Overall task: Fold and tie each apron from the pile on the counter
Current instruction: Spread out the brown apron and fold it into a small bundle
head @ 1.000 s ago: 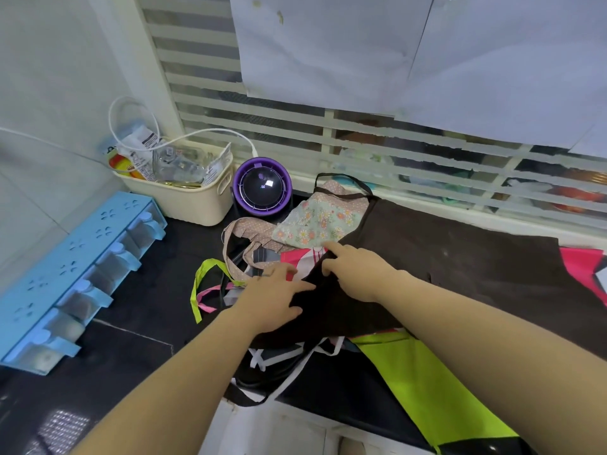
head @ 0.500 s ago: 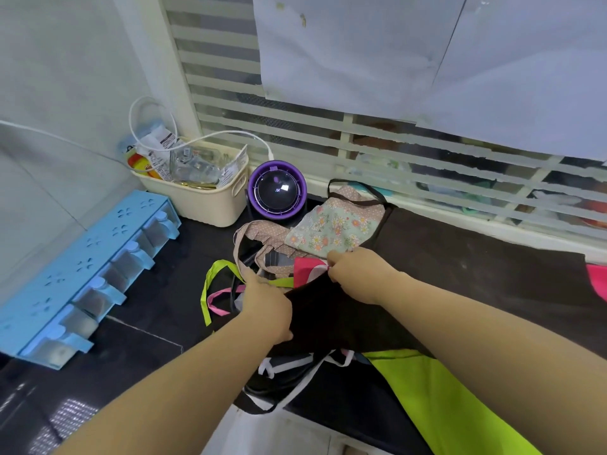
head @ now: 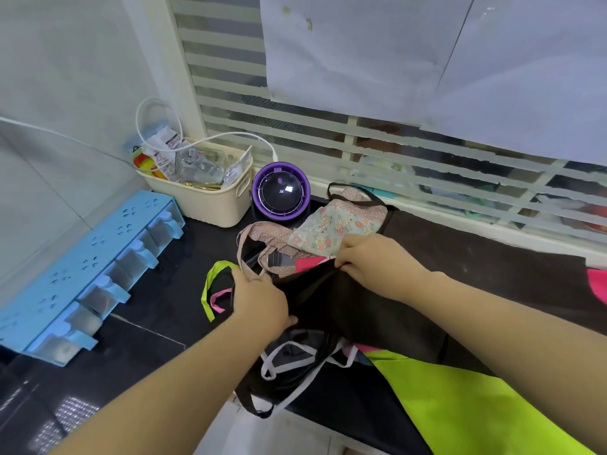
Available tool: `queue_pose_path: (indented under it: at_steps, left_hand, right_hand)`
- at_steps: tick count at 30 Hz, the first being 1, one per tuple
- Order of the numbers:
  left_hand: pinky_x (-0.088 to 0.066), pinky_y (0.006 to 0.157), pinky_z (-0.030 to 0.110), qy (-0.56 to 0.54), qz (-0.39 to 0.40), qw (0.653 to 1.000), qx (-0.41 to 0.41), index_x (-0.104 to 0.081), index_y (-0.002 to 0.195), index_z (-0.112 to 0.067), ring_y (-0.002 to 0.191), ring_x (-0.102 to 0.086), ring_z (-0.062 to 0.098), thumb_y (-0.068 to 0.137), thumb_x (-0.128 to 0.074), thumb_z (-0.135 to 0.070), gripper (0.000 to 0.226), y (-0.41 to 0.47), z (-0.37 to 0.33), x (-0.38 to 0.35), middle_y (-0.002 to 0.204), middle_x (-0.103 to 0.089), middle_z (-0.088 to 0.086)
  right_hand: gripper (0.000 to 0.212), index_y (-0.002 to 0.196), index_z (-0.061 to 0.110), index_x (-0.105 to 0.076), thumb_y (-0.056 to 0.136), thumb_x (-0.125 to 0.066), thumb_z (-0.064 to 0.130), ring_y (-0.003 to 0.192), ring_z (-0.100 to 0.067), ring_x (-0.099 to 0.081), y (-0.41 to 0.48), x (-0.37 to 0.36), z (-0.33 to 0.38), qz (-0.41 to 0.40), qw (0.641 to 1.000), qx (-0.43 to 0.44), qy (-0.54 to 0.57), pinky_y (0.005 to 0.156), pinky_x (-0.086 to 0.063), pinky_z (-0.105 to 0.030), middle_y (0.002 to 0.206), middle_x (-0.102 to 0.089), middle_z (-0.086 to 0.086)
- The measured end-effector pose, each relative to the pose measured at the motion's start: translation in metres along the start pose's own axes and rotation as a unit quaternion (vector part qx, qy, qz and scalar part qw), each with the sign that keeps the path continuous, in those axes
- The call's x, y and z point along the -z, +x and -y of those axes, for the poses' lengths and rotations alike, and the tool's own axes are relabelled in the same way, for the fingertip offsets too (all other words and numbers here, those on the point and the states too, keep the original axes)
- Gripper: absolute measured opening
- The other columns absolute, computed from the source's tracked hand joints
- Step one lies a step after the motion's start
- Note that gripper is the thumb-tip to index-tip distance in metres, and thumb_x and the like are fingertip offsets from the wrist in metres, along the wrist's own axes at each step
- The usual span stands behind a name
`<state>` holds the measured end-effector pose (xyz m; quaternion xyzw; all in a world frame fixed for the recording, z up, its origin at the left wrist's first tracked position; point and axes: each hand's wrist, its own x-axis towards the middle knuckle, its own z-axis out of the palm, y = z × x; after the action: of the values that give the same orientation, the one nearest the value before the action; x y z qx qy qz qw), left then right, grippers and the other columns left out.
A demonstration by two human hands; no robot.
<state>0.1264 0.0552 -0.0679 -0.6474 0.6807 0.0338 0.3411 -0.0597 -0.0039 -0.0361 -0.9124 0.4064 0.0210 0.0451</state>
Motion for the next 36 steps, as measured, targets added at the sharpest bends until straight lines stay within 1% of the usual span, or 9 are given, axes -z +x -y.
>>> queue_pose_path:
  at_steps: [5,9,13,17,20,22,27,30,36]
  left_hand:
    - [-0.017,0.113,0.054,-0.136,-0.115,0.984,0.003,-0.059,0.122,-0.013,0.120,-0.048,0.026,0.096,-0.032,-0.058,0.059,-0.004,0.042,0.020,0.127,-0.051,0.007]
    - [-0.042,0.077,0.026,-0.386,-0.278,0.873,-0.112,-0.069,0.086,-0.019,0.083,-0.056,0.009,0.094,-0.055,-0.034,0.022,-0.014,0.073,0.024,0.091,-0.057,-0.003]
    - [-0.037,0.060,0.018,-0.502,-0.261,0.809,-0.161,-0.053,0.066,-0.029,0.068,-0.055,0.002,0.084,-0.069,-0.017,0.027,-0.021,0.093,0.021,0.073,-0.056,-0.008]
    - [-0.053,0.065,0.034,-0.494,-0.186,0.834,-0.160,-0.050,0.097,-0.036,0.071,-0.064,0.010,0.086,-0.066,-0.016,0.028,-0.018,0.113,0.019,0.089,-0.063,-0.005]
    - [-0.056,0.062,0.027,-0.553,-0.063,0.816,-0.158,-0.046,0.115,-0.036,0.066,-0.067,0.012,0.090,-0.063,-0.014,0.037,-0.015,0.126,0.014,0.094,-0.067,0.000]
    - [-0.056,0.070,0.028,-0.543,-0.023,0.828,-0.134,-0.058,0.101,-0.024,0.071,-0.066,0.013,0.093,-0.060,-0.022,0.009,-0.014,0.135,0.013,0.081,-0.069,-0.001]
    - [-0.045,0.065,0.026,-0.431,0.032,0.902,-0.017,-0.065,0.084,-0.013,0.064,-0.054,0.015,0.087,-0.066,-0.033,0.020,-0.004,0.163,0.012,0.069,-0.058,0.000]
    - [-0.042,0.070,0.029,-0.270,-0.041,0.959,0.076,-0.064,0.098,-0.017,0.084,-0.054,0.020,0.088,-0.058,-0.020,0.012,0.005,0.172,0.012,0.084,-0.055,0.001]
    - [-0.021,0.111,0.056,-0.189,-0.171,0.960,0.116,-0.032,0.144,-0.028,0.133,-0.030,0.036,0.090,-0.055,-0.017,0.059,0.027,0.143,-0.002,0.141,-0.033,0.013]
  right_hand:
    - [0.021,0.106,0.019,-0.070,0.095,-0.053,0.021,0.098,-0.019,-0.059,-0.005,0.015,-0.007,-0.085,0.992,-0.057,0.071,0.083,-0.049,-0.037,0.111,-0.061,0.003]
    - [0.015,0.099,0.017,-0.072,0.090,-0.060,0.017,0.097,-0.017,-0.058,-0.006,0.021,-0.011,-0.161,0.973,-0.108,0.124,0.087,-0.048,-0.036,0.105,-0.063,0.001]
    - [0.012,0.096,0.017,-0.071,0.089,-0.062,0.016,0.091,-0.014,-0.055,-0.005,0.021,-0.007,-0.181,0.964,-0.116,0.159,0.086,-0.047,-0.032,0.100,-0.063,0.003]
    - [0.011,0.098,0.017,-0.066,0.092,-0.057,0.016,0.086,-0.013,-0.050,0.002,0.017,0.000,-0.157,0.965,-0.127,0.167,0.082,-0.044,-0.032,0.098,-0.057,0.005]
    - [0.009,0.097,0.017,-0.060,0.095,-0.051,0.018,0.094,-0.022,-0.055,0.010,0.009,0.003,-0.111,0.967,-0.144,0.177,0.084,-0.045,-0.037,0.103,-0.059,-0.002]
    - [0.008,0.092,0.021,-0.054,0.097,-0.047,0.021,0.095,-0.025,-0.055,0.014,0.006,0.002,-0.078,0.969,-0.157,0.175,0.085,-0.045,-0.039,0.102,-0.059,-0.001]
    - [0.014,0.085,0.022,-0.045,0.098,-0.043,0.019,0.089,-0.025,-0.053,0.024,0.002,0.003,-0.042,0.968,-0.176,0.173,0.076,-0.041,-0.036,0.093,-0.054,-0.001]
    - [0.006,0.095,0.016,-0.050,0.097,-0.045,0.016,0.093,-0.026,-0.054,0.032,-0.003,0.002,-0.050,0.964,-0.192,0.178,0.075,-0.042,-0.035,0.100,-0.060,-0.005]
    - [0.034,0.130,0.016,-0.048,0.096,-0.050,0.012,0.115,-0.025,-0.051,0.041,-0.017,0.008,-0.034,0.955,-0.214,0.201,0.093,-0.041,-0.035,0.128,-0.054,-0.009]
